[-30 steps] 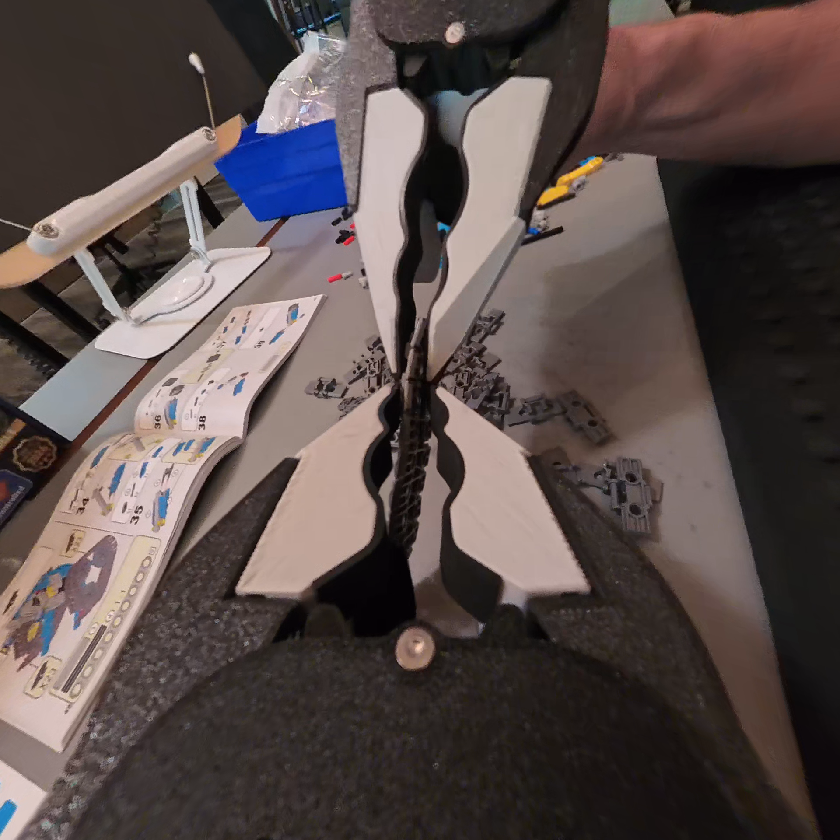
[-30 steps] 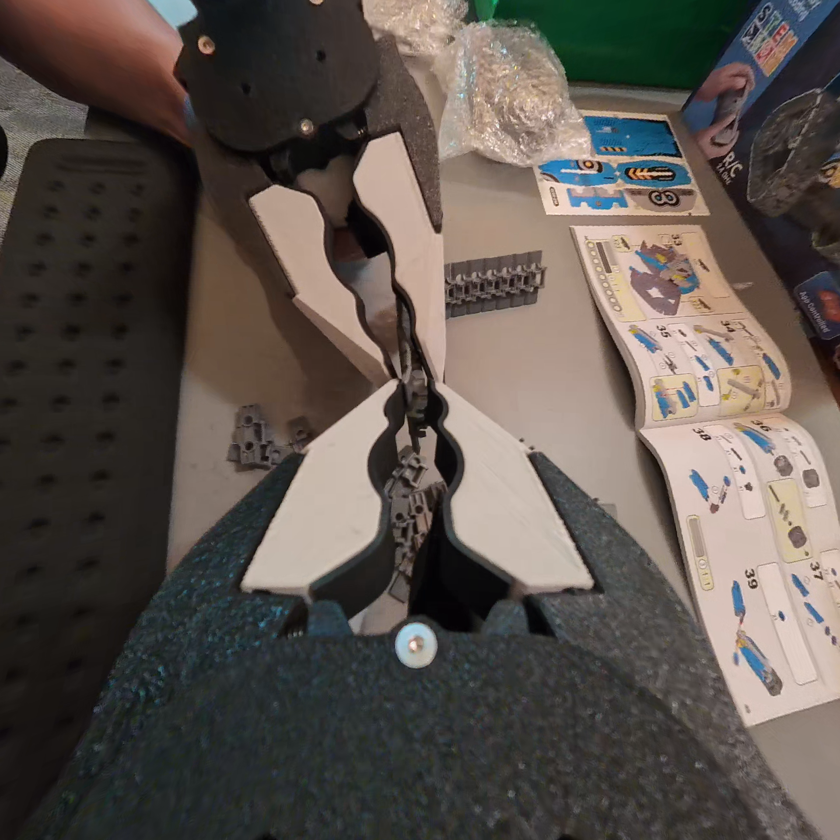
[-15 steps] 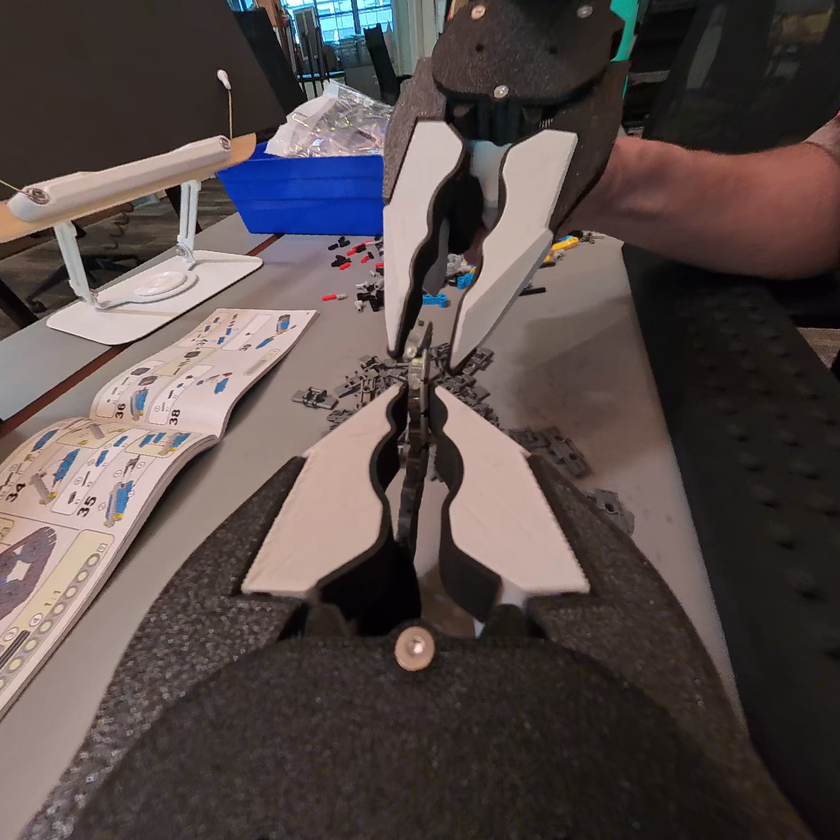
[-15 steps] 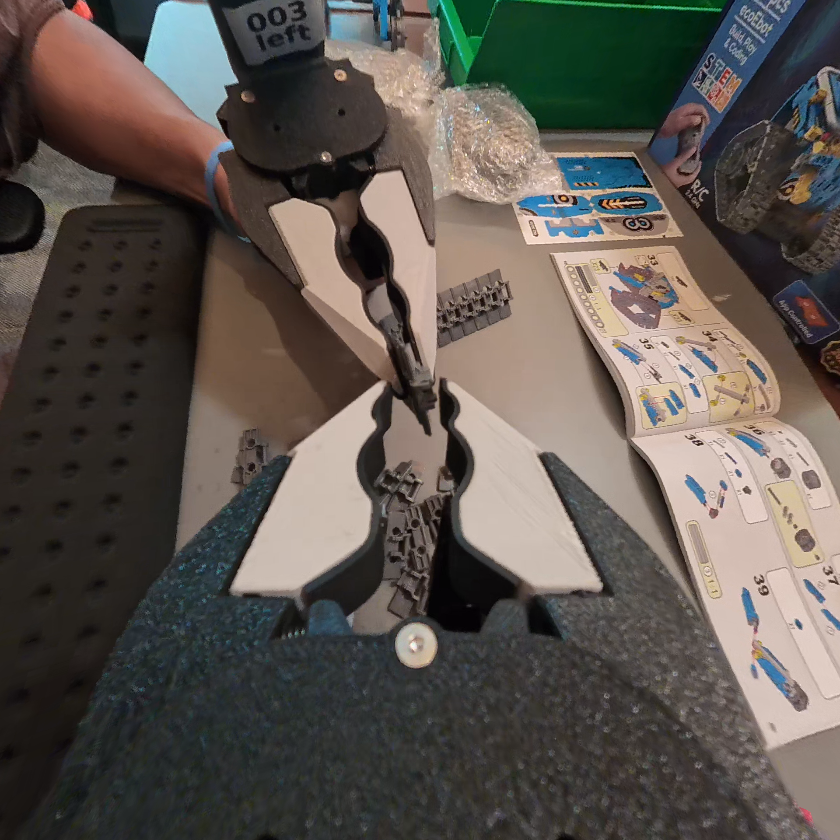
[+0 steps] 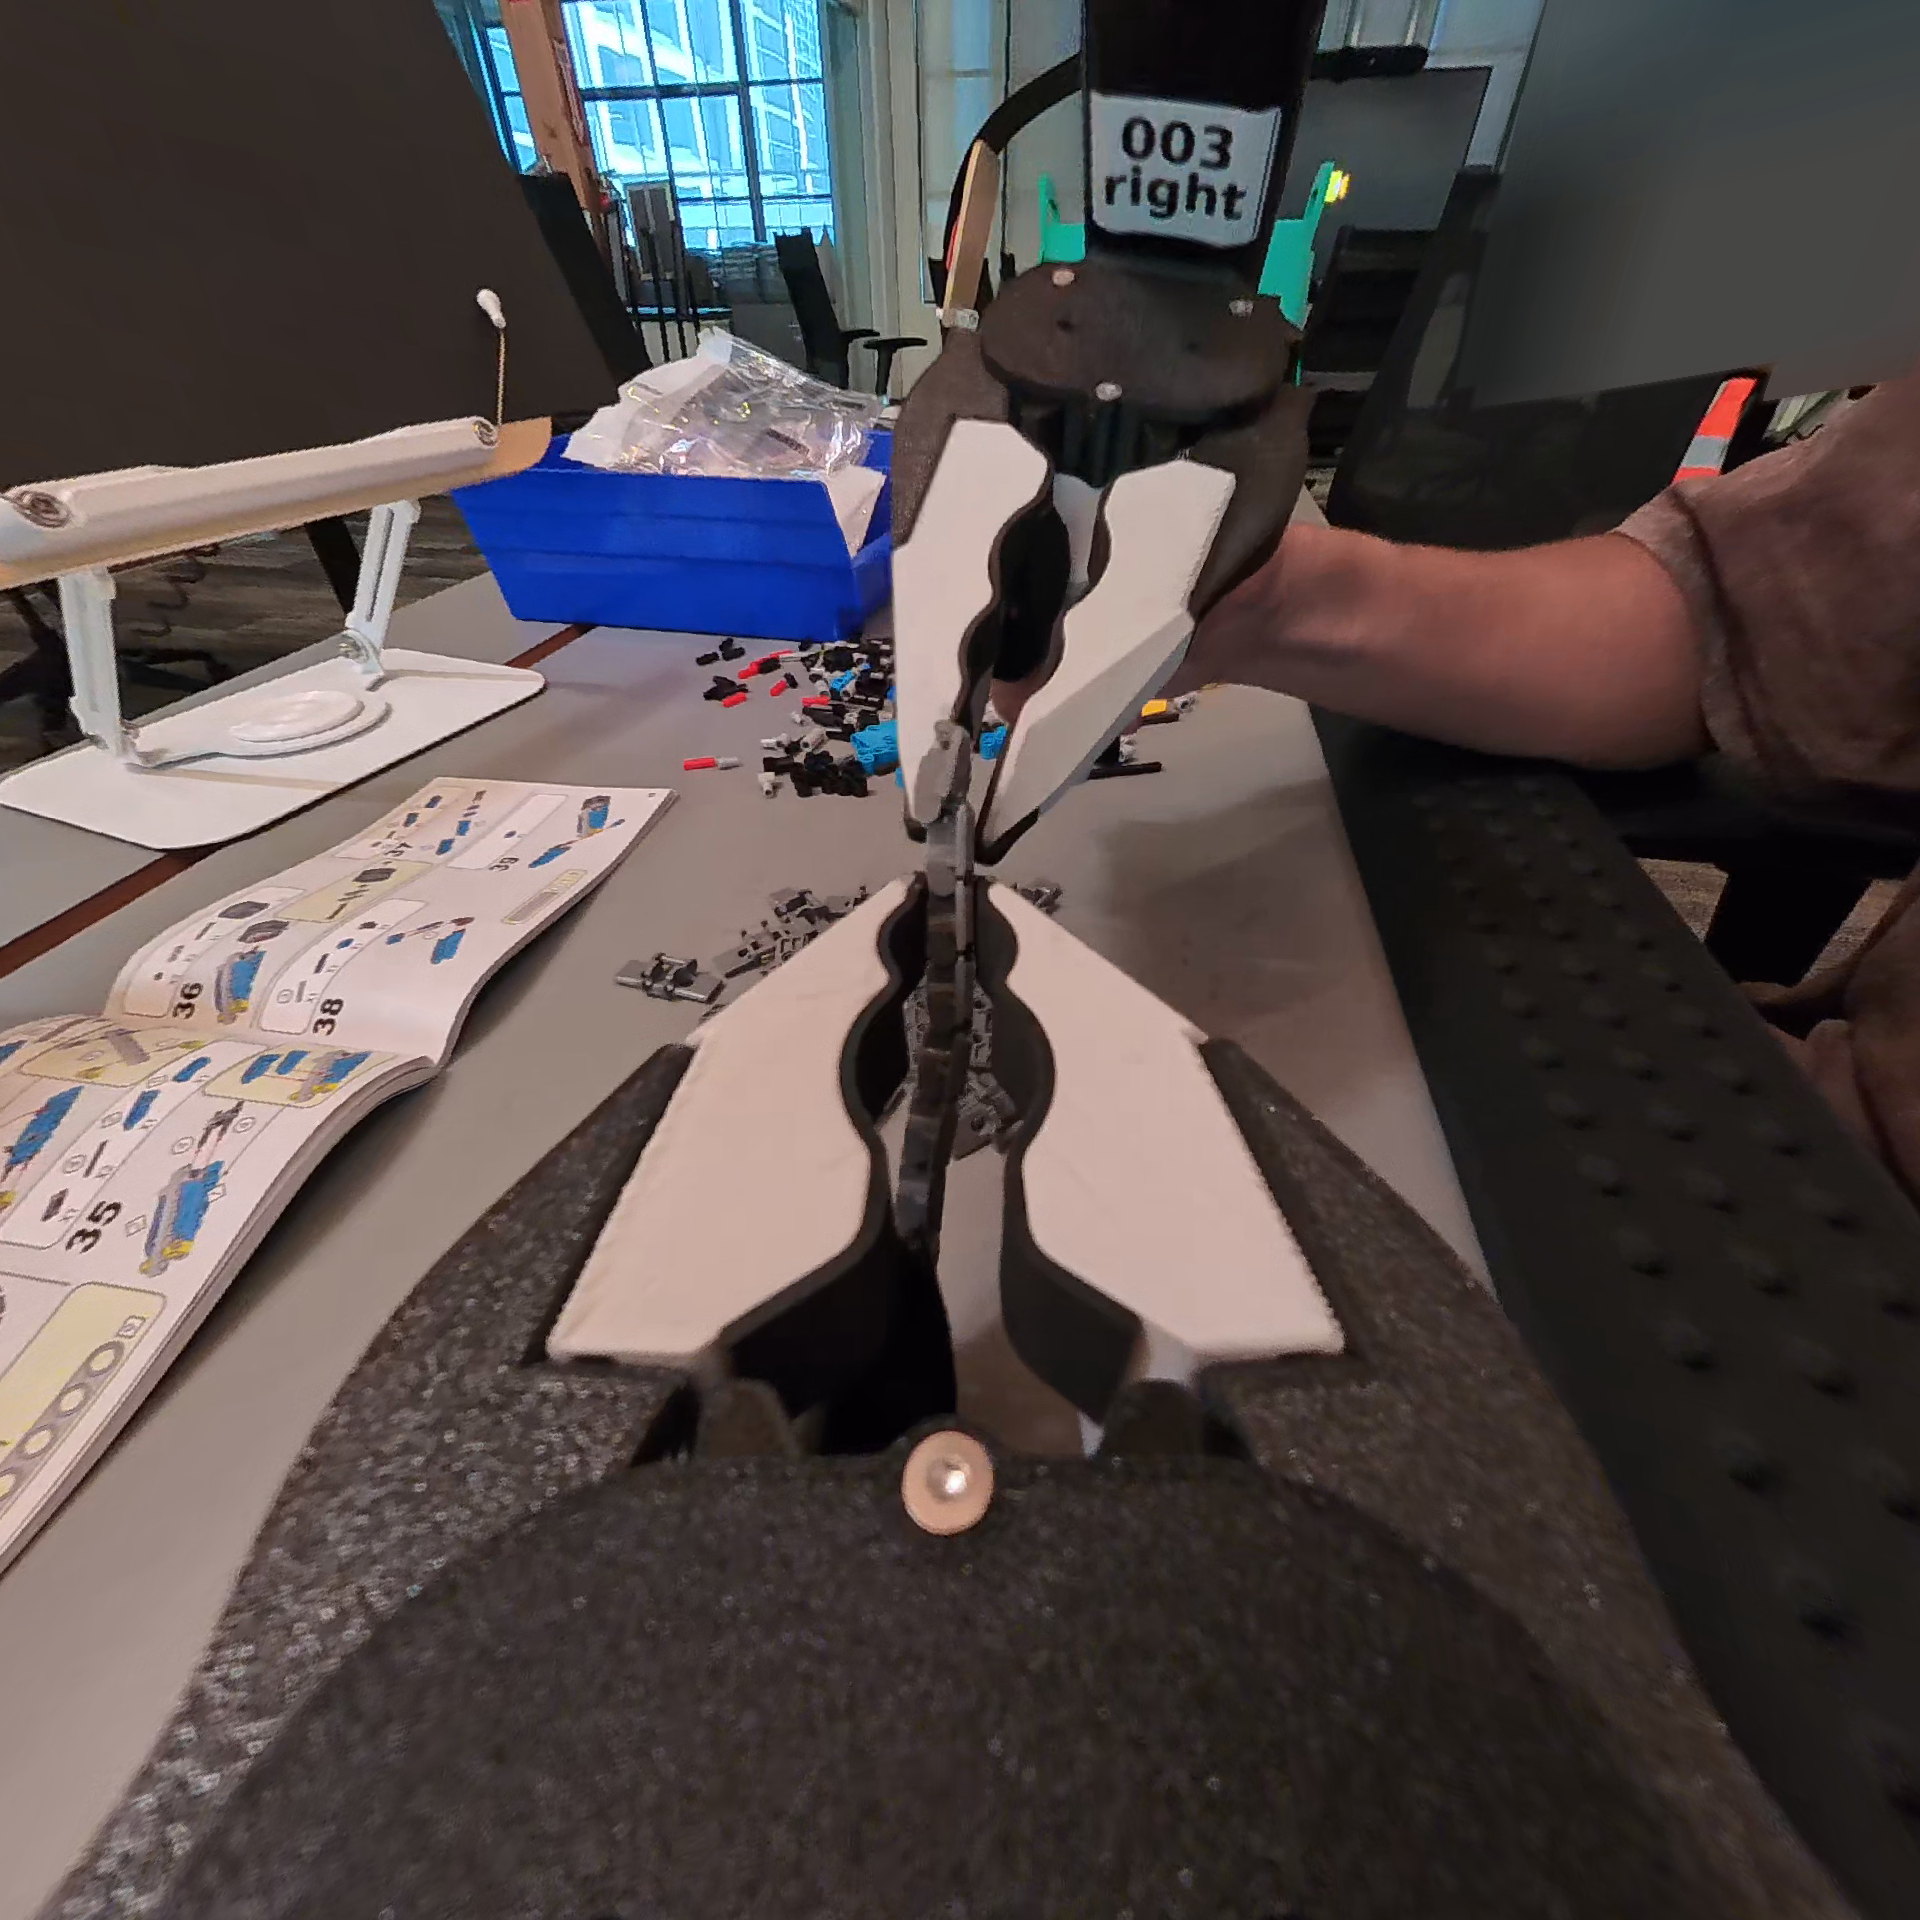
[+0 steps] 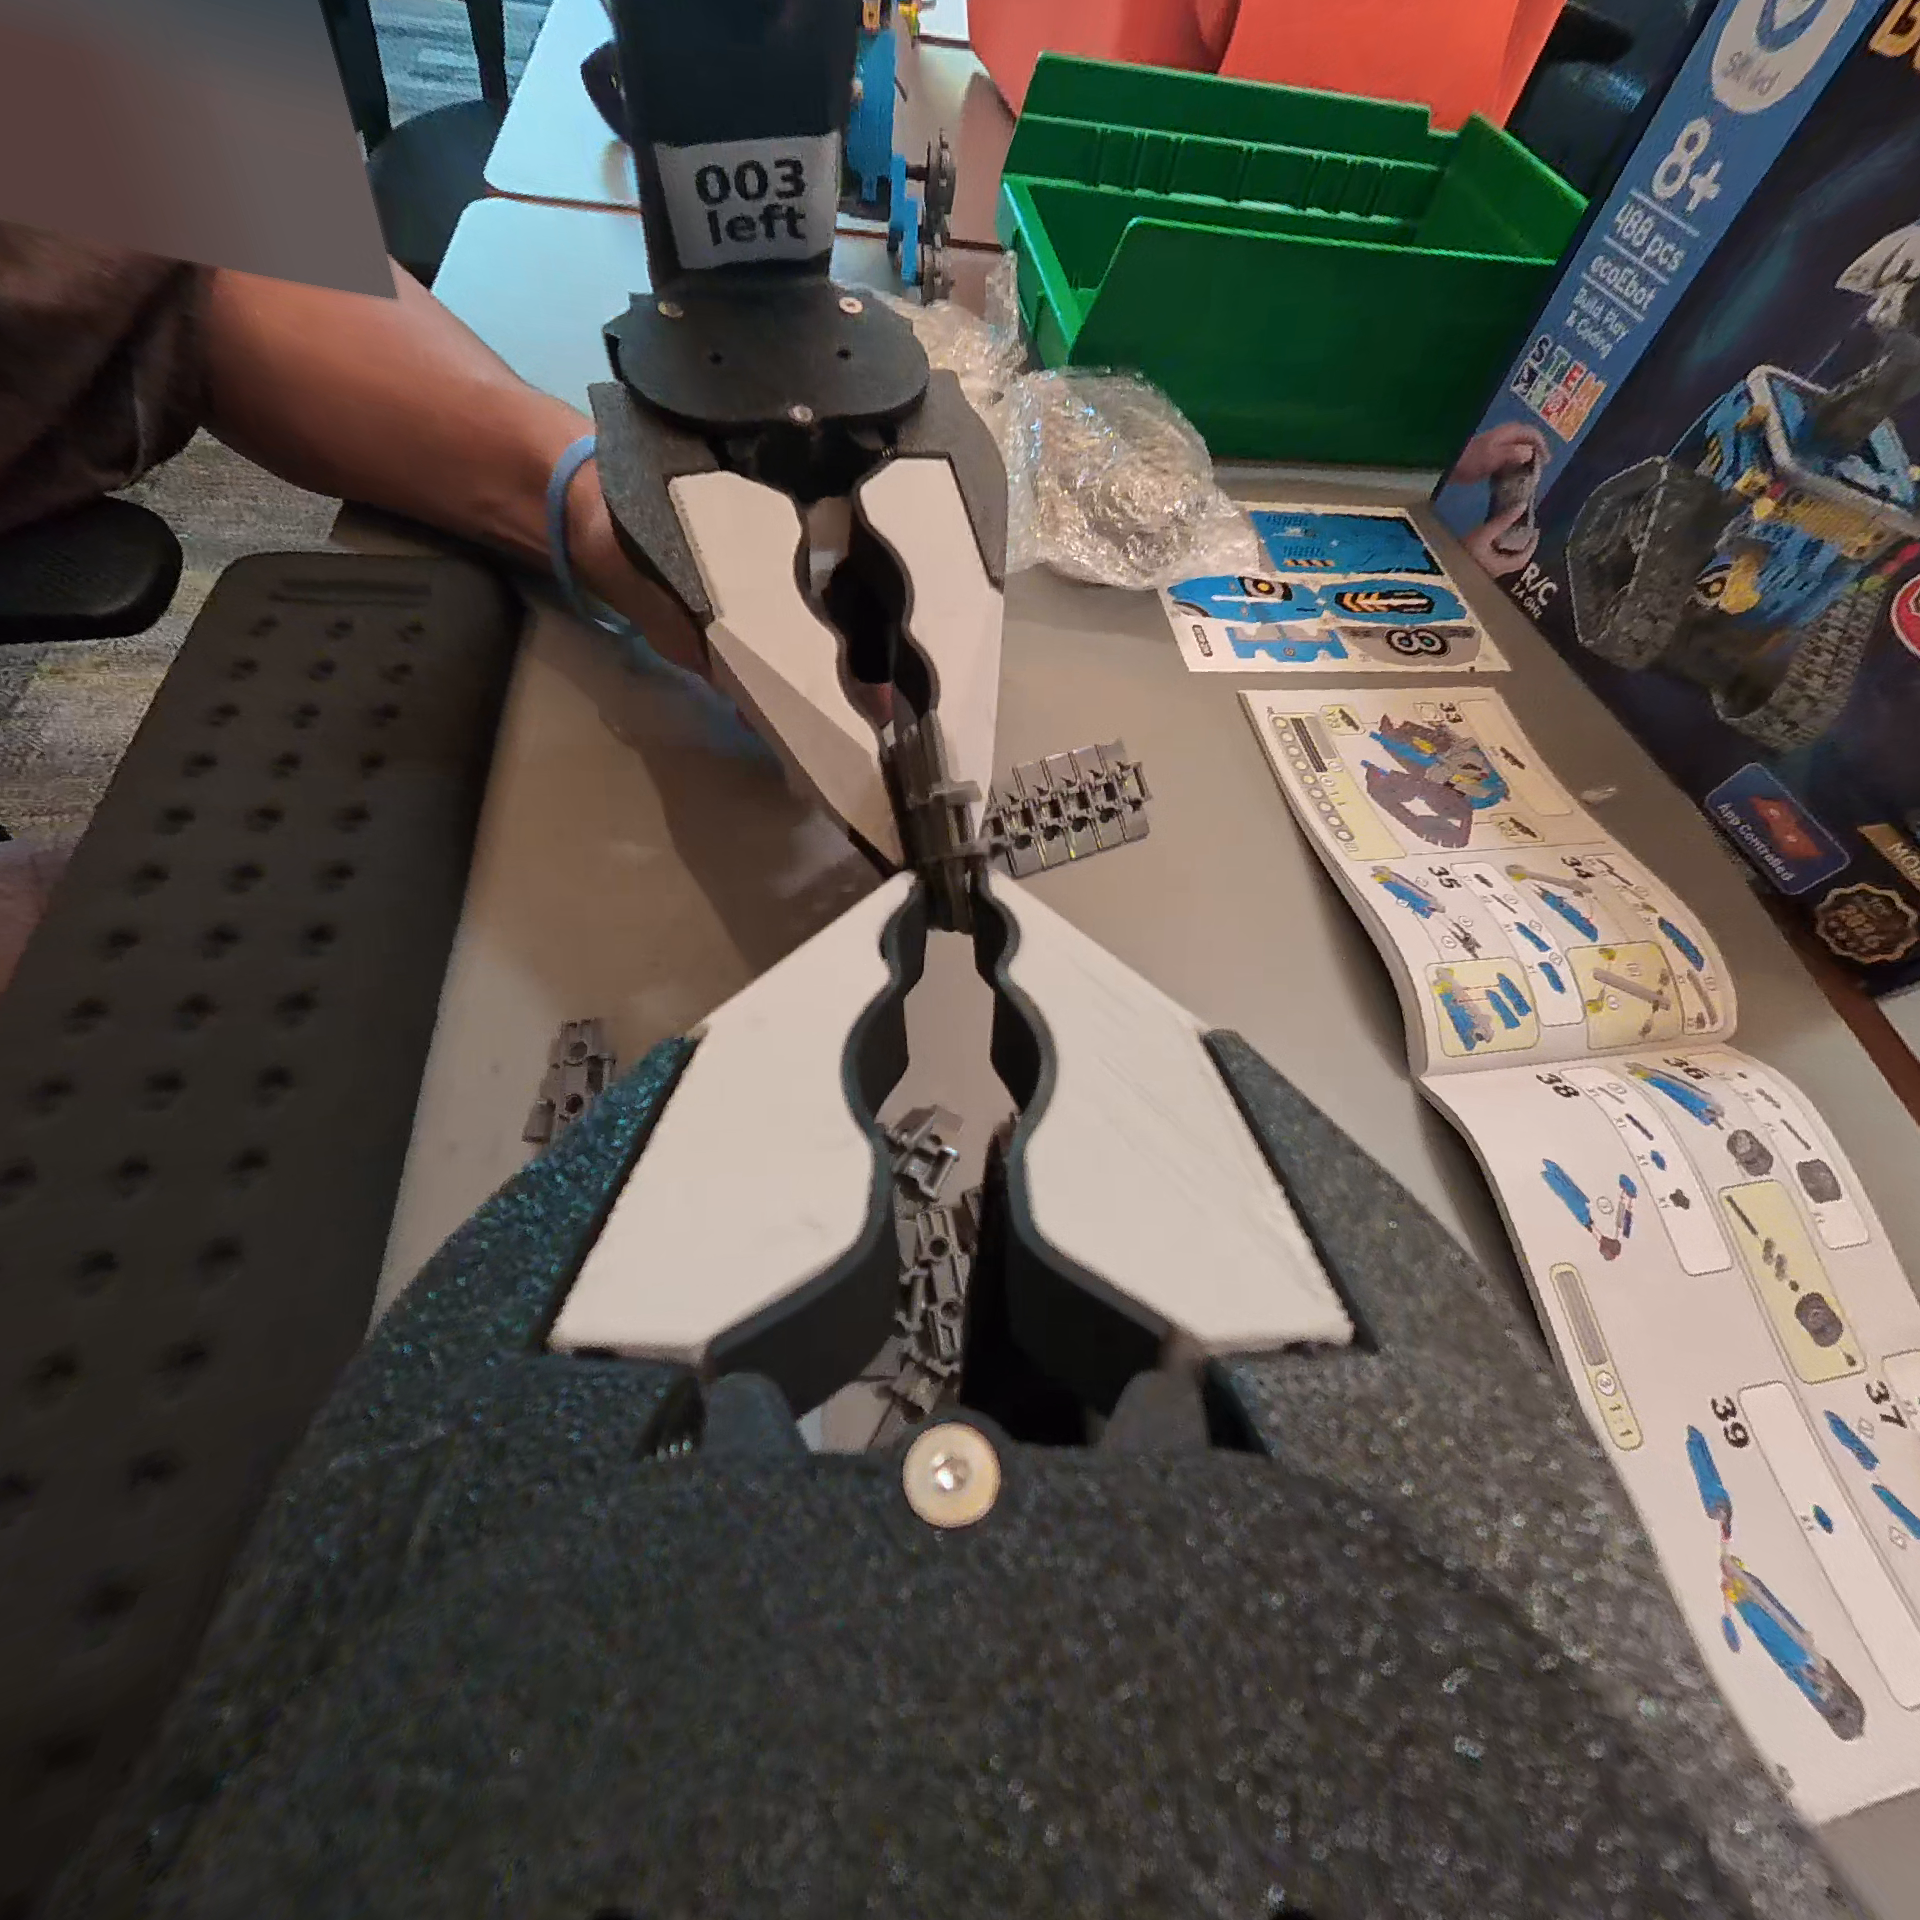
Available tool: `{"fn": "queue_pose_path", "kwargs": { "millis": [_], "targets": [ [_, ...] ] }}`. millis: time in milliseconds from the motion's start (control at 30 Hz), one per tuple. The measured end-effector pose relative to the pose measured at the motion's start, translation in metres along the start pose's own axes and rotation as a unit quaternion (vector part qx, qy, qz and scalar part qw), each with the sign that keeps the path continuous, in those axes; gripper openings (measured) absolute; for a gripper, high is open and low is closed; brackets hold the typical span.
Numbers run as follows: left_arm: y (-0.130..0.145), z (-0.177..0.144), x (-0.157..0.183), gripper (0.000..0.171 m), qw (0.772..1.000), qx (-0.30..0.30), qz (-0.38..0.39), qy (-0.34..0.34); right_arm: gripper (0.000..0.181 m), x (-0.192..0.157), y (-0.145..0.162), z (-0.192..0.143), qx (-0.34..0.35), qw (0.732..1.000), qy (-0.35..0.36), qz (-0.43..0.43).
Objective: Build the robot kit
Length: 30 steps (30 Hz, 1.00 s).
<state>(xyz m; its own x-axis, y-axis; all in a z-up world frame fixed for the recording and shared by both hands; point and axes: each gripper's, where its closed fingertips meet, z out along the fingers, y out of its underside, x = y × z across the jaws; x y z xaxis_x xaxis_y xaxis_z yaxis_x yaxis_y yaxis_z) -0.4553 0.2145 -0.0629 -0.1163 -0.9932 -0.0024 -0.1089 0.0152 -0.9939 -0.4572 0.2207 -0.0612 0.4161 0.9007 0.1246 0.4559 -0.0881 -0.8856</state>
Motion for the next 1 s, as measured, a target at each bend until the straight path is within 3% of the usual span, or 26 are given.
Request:
{"fn": "queue_pose_path", "kwargs": {
  "millis": [300, 433, 533, 667, 767, 1000],
  "targets": [
    [0.0, 0.0, 0.009, 0.009, 0.999, 0.004, -0.007, 0.036, 0.005, -0.012, 0.0, -0.003, -0.009, 0.999, -0.048, 0.016],
    [-0.005, 0.0, 0.011, 0.024, 0.999, 0.017, -0.016, 0.041, 0.004, -0.016, 0.006, -0.002, -0.028, 0.997, -0.067, 0.017],
    [-0.007, -0.001, 0.014, 0.025, 0.999, 0.018, -0.006, 0.049, 0.004, -0.021, 0.008, 0.0, -0.037, 0.996, -0.081, 0.023],
    [-0.004, 0.0, 0.025, 0.022, 0.998, 0.002, 0.045, 0.054, 0.004, -0.026, 0.006, 0.0, -0.038, 0.994, -0.096, 0.028],
    [-0.001, 0.001, 0.024, 0.011, 0.996, -0.012, 0.077, 0.04, 0.004, -0.027, 0.007, 0.0, -0.041, 0.993, -0.103, 0.036],
    [-0.002, -0.002, 0.014, 0.008, 0.998, -0.015, 0.06, 0.02, 0.007, -0.017, 0.005, 0.004, -0.024, 0.999, -0.047, -0.001]
  ]
}}
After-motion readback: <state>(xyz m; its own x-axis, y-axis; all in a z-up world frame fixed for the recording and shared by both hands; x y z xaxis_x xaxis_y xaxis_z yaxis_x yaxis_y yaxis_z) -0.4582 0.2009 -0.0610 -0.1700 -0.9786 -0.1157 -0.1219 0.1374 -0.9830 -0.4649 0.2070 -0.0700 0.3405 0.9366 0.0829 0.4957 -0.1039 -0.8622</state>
